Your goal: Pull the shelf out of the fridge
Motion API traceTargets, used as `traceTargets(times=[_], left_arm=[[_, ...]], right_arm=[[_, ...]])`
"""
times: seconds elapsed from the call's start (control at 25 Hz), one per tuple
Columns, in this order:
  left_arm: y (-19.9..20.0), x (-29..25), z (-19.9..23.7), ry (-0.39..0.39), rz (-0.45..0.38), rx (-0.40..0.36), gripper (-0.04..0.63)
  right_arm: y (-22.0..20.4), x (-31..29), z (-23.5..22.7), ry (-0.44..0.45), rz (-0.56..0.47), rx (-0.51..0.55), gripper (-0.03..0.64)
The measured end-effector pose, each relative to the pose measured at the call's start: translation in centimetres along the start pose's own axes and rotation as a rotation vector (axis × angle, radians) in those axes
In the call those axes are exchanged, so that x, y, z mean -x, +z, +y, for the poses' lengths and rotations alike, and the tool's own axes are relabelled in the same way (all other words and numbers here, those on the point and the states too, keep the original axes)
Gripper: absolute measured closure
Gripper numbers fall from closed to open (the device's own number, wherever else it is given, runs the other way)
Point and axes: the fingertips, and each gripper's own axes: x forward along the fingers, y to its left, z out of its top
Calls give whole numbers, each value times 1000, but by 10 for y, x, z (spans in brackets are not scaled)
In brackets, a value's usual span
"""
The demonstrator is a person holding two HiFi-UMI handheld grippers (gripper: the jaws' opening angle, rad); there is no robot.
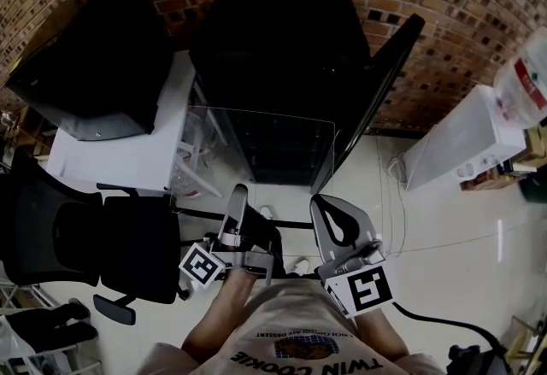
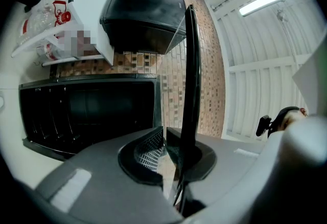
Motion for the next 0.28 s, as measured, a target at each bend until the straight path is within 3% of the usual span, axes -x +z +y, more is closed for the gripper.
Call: traceTargets(times=[0.28], left_arm=[[0, -5, 1, -5, -1, 3, 578]], right_arm=[[3, -2, -3, 0, -8, 8, 613]])
